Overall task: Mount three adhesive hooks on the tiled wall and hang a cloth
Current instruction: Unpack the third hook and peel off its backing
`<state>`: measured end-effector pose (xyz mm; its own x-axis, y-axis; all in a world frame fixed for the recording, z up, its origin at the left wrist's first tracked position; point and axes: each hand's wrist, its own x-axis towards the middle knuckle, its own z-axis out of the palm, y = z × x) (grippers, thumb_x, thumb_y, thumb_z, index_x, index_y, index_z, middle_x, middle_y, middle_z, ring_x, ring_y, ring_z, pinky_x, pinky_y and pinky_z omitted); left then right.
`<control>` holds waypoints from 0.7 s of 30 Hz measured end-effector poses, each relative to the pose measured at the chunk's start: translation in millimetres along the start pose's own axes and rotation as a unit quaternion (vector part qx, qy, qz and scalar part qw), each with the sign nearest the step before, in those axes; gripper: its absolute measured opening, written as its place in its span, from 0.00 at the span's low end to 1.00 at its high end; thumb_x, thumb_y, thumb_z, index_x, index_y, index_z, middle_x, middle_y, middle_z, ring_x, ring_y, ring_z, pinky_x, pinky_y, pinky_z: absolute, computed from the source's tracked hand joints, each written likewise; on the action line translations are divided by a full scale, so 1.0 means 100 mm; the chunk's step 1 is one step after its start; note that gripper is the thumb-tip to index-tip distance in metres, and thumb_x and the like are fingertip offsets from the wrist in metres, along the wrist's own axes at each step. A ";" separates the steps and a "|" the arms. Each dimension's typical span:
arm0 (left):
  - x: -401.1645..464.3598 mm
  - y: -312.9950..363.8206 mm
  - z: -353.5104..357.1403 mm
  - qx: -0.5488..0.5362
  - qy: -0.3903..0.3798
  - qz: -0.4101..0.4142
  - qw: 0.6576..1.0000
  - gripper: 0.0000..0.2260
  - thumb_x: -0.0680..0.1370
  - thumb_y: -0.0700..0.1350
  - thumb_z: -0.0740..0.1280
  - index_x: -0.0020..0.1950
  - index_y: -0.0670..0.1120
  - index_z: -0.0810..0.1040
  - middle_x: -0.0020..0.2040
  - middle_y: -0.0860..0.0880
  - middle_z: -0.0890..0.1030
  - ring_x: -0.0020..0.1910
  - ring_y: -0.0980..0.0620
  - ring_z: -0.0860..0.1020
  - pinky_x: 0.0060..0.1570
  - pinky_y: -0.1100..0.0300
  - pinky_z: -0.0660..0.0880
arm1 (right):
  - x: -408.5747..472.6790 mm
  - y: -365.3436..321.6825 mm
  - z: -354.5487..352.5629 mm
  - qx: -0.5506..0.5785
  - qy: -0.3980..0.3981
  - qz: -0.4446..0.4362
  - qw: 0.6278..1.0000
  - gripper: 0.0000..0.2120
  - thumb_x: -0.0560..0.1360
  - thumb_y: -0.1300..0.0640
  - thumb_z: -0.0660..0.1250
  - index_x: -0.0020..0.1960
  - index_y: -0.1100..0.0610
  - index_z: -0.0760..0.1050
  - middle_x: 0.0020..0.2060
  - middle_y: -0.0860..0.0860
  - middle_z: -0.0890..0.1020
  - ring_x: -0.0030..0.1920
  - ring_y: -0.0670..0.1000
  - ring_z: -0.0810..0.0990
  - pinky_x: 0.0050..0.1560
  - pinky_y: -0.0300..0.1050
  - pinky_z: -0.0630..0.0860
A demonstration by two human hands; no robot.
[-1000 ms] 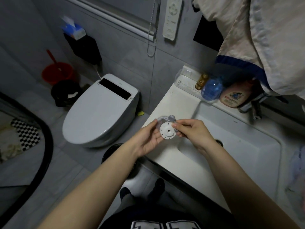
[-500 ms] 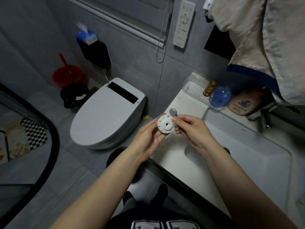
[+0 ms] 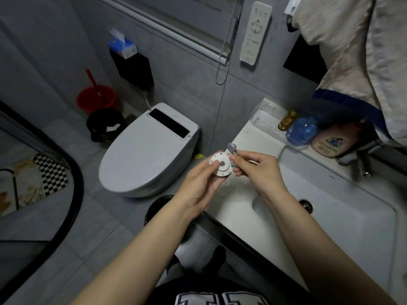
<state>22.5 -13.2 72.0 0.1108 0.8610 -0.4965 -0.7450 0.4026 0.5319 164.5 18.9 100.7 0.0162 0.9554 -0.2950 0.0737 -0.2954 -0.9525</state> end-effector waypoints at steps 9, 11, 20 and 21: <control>0.02 0.13 -0.01 -0.103 -0.007 -0.016 0.994 0.13 0.82 0.40 0.61 0.65 0.38 0.74 0.62 0.34 0.79 0.57 0.39 0.81 0.58 0.51 0.80 | -0.12 -0.22 0.05 0.095 -0.104 -0.025 0.990 0.11 0.74 0.66 0.71 0.53 0.58 0.72 0.38 0.59 0.79 0.33 0.56 0.73 0.27 0.39 0.71; 0.01 0.16 0.00 -0.122 -0.016 -0.023 0.992 0.13 0.82 0.43 0.61 0.65 0.40 0.74 0.61 0.36 0.80 0.54 0.40 0.82 0.60 0.50 0.79 | -0.15 -0.27 0.07 0.115 -0.107 -0.025 0.987 0.11 0.74 0.67 0.70 0.51 0.58 0.71 0.40 0.62 0.80 0.32 0.54 0.74 0.26 0.38 0.71; -0.03 0.26 0.06 -0.216 -0.065 -0.049 0.973 0.20 0.81 0.42 0.62 0.74 0.46 0.71 0.63 0.38 0.78 0.54 0.39 0.81 0.52 0.48 0.77 | -0.20 -0.33 0.18 0.177 -0.120 -0.027 0.976 0.06 0.74 0.70 0.68 0.45 0.62 0.73 0.46 0.66 0.80 0.32 0.49 0.80 0.31 0.36 0.76; -0.03 0.27 0.07 -0.223 -0.071 -0.049 0.971 0.19 0.82 0.42 0.61 0.74 0.46 0.70 0.64 0.38 0.78 0.55 0.39 0.81 0.50 0.49 0.77 | -0.21 -0.34 0.18 0.178 -0.122 -0.025 0.976 0.05 0.74 0.70 0.68 0.46 0.62 0.74 0.46 0.65 0.80 0.33 0.49 0.80 0.34 0.37 0.78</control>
<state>6.7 -2.9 92.8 0.2620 0.8723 -0.4128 -0.9333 0.3379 0.1215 143.5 9.0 138.1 -0.2199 0.9517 -0.2144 -0.2838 -0.2727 -0.9193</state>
